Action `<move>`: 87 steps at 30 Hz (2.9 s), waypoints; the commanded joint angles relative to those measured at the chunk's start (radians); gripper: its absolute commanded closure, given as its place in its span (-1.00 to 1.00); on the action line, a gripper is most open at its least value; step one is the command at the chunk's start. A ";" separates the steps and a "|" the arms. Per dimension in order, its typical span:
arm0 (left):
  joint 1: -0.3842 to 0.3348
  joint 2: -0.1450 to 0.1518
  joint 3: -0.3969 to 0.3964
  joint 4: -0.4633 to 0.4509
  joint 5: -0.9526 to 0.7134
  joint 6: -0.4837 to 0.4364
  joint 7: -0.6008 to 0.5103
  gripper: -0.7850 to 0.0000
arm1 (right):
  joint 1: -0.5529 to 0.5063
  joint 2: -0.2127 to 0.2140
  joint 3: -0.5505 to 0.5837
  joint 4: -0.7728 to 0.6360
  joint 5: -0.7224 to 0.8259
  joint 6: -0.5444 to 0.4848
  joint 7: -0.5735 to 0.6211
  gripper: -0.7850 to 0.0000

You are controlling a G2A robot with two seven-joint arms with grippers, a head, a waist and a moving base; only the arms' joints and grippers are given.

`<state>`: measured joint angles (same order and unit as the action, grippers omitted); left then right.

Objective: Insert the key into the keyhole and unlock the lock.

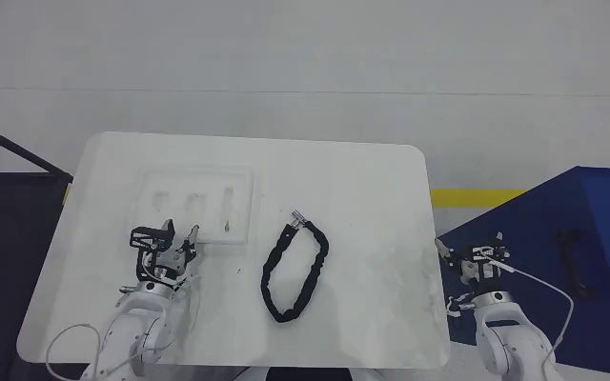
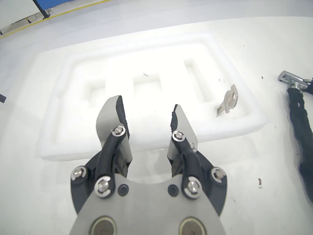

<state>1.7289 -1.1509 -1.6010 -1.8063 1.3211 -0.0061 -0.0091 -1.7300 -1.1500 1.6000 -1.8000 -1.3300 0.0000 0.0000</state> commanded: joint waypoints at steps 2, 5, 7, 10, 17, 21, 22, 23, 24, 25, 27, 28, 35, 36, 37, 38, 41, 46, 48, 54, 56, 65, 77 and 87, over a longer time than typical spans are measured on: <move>-0.019 -0.001 -0.031 -0.078 -0.167 -0.018 -0.191 -1.00 | 0.000 0.000 0.000 0.000 0.000 0.000 0.000 -1.00; -0.022 -0.001 -0.084 -0.191 -0.269 0.026 -0.342 -1.00 | 0.000 0.000 0.000 0.000 0.000 0.000 0.000 -1.00; -0.025 -0.002 -0.105 -0.290 -0.327 0.087 -0.451 -1.00 | 0.000 0.000 0.000 0.000 0.000 0.000 0.000 -1.00; -0.070 -0.001 -0.118 -0.411 -0.407 0.210 -0.724 -1.00 | 0.000 0.000 0.000 0.000 0.000 0.000 0.000 -1.00; -0.411 0.027 -0.044 -0.375 -0.371 0.326 -1.465 -1.00 | 0.000 0.000 0.000 0.000 0.000 0.000 0.000 -1.00; -0.574 0.046 0.091 -0.194 -0.357 0.277 -1.527 -1.00 | 0.000 0.000 0.000 0.000 0.000 0.000 0.000 -1.00; -0.617 0.051 0.126 -0.158 -0.365 0.277 -1.527 -1.00 | 0.000 0.000 0.000 0.000 0.000 0.000 0.000 -1.00; -0.655 0.055 0.152 -0.127 -0.376 0.290 -1.527 -1.00 | 0.000 0.000 0.000 0.000 0.000 0.000 0.000 -1.00; -0.685 0.057 0.178 -0.094 -0.394 0.290 -1.527 -1.00 | 0.000 0.000 0.000 0.000 0.000 0.000 0.000 -1.00; -0.685 0.057 0.178 -0.094 -0.394 0.290 -1.527 -1.00 | 0.000 0.000 0.000 0.000 0.000 0.000 0.000 -1.00; -0.685 0.057 0.178 -0.094 -0.394 0.290 -1.527 -1.00 | 0.000 0.000 0.000 0.000 0.000 0.000 0.000 -1.00; -0.685 0.057 0.178 -0.094 -0.394 0.290 -1.527 -1.00 | 0.000 0.000 0.000 0.000 0.000 0.000 0.000 -1.00; -0.685 0.057 0.178 -0.094 -0.394 0.290 -1.527 -1.00 | 0.000 0.000 0.000 0.000 0.000 0.000 0.000 -1.00; -0.685 0.057 0.178 -0.094 -0.394 0.290 -1.527 -1.00 | 0.000 0.000 0.000 0.000 0.000 0.000 0.000 -1.00; -0.685 0.057 0.178 -0.094 -0.394 0.290 -1.527 -1.00 | 0.000 0.000 0.000 0.000 0.000 0.000 0.000 -1.00; -0.685 0.057 0.178 -0.094 -0.394 0.290 -1.527 -1.00 | 0.000 0.000 0.000 0.000 0.000 0.000 0.000 -1.00; -0.685 0.057 0.178 -0.094 -0.394 0.290 -1.527 -1.00 | 0.000 0.000 0.000 0.000 0.000 0.000 0.000 -1.00; -0.675 0.058 0.197 -0.075 -0.427 0.251 -1.527 -1.00 | 0.000 0.000 0.000 0.000 0.000 0.000 0.000 -1.00; -0.703 0.065 0.198 -0.022 -0.484 0.196 -1.527 -1.00 | 0.000 0.000 0.000 0.000 0.000 0.000 0.000 -1.00; -0.808 0.091 0.328 0.112 -0.560 0.181 -1.527 -1.00 | 0.000 0.000 0.000 0.000 0.000 0.000 0.000 -1.00; -0.851 0.105 0.389 0.164 -0.577 0.195 -1.527 -1.00 | 0.000 0.000 0.000 0.000 0.000 0.000 0.000 -1.00; -0.984 0.180 0.569 0.203 -0.607 0.290 -1.527 -0.78 | 0.000 0.000 0.000 0.000 0.000 0.000 0.000 -1.00; -1.031 0.248 0.708 0.145 -0.611 0.289 -1.527 0.51 | 0.000 0.000 0.000 0.000 0.000 0.000 0.000 -1.00; -1.065 0.262 0.771 0.159 -0.604 0.290 -1.527 0.56 | 0.000 0.000 0.000 0.000 0.000 0.000 0.000 -1.00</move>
<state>0.6658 -0.8895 -0.8317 -1.6493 0.7167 0.2843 -1.5359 -1.7300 -1.1500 1.6000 -1.8000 -1.3300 0.0000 0.0000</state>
